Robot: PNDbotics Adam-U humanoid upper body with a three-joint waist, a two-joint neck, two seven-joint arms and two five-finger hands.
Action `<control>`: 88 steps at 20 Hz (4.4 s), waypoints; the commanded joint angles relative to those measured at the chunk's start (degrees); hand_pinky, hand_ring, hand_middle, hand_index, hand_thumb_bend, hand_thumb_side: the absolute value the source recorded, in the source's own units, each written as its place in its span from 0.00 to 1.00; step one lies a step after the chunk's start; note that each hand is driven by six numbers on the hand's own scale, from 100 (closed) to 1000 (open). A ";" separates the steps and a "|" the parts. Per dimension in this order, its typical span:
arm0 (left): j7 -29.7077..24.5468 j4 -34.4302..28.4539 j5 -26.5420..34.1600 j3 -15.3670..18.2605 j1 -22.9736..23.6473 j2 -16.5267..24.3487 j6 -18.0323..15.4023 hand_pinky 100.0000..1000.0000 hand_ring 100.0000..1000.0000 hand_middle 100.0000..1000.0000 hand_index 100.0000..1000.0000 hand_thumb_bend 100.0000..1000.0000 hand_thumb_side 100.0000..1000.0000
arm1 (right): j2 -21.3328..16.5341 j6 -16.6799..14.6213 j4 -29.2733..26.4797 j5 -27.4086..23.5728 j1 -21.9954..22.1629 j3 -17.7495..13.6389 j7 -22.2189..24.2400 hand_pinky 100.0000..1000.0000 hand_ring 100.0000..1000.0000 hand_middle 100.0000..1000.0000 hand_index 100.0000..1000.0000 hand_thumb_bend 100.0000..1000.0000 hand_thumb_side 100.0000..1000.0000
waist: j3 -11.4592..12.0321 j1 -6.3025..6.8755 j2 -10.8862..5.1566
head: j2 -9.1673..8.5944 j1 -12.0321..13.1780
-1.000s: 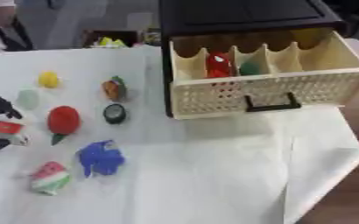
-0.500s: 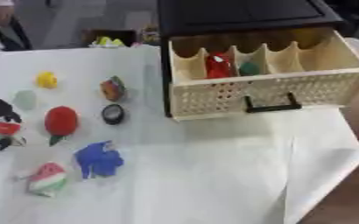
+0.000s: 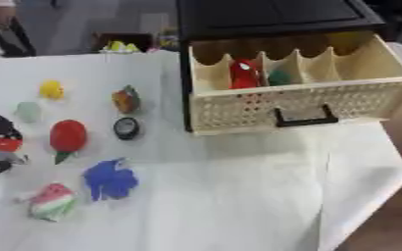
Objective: Pick up objects from table and place into drawer.
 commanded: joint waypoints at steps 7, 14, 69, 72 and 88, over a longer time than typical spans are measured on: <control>0.85 -0.27 0.18 0.77 -1.31 1.17 -0.02 0.57 0.64 0.49 0.73 0.08 0.31 | -0.65 0.28 -0.83 -0.50 -0.22 -0.69 0.00 0.17 0.47 0.45 0.79 0.16 0.75 | 0.08 -0.06 -0.98 | -0.57 0.11; 0.75 -0.55 1.68 0.72 -1.36 1.39 0.39 0.49 0.56 0.41 0.63 0.02 0.26 | -0.52 0.39 -0.83 -0.52 -0.03 -0.80 -0.13 0.18 0.47 0.45 0.79 0.15 0.74 | 0.23 -0.07 -1.34 | -0.56 0.00; -20.68 -23.06 45.31 -1.70 -17.33 -7.10 11.32 0.20 0.30 0.18 0.41 0.00 0.16 | 0.78 2.08 -0.83 -1.47 0.78 0.92 0.72 0.21 0.48 0.47 0.78 0.03 0.72 | 3.43 1.62 -8.30 | 1.81 -2.66; -21.26 -22.31 45.88 -2.06 -19.18 -9.43 11.63 0.21 0.30 0.17 0.41 0.00 0.16 | 0.95 2.15 -0.83 -1.62 0.61 1.03 0.83 0.21 0.49 0.47 0.78 0.03 0.71 | 3.13 1.83 -8.41 | 1.57 -2.52; -22.53 -18.54 49.64 -0.96 -25.48 -19.63 17.22 0.18 0.25 0.15 0.37 0.00 0.17 | 1.91 2.26 -0.83 -2.29 -1.07 2.01 1.82 0.22 0.49 0.47 0.78 0.02 0.69 | 0.79 2.48 -8.19 | 0.45 -1.26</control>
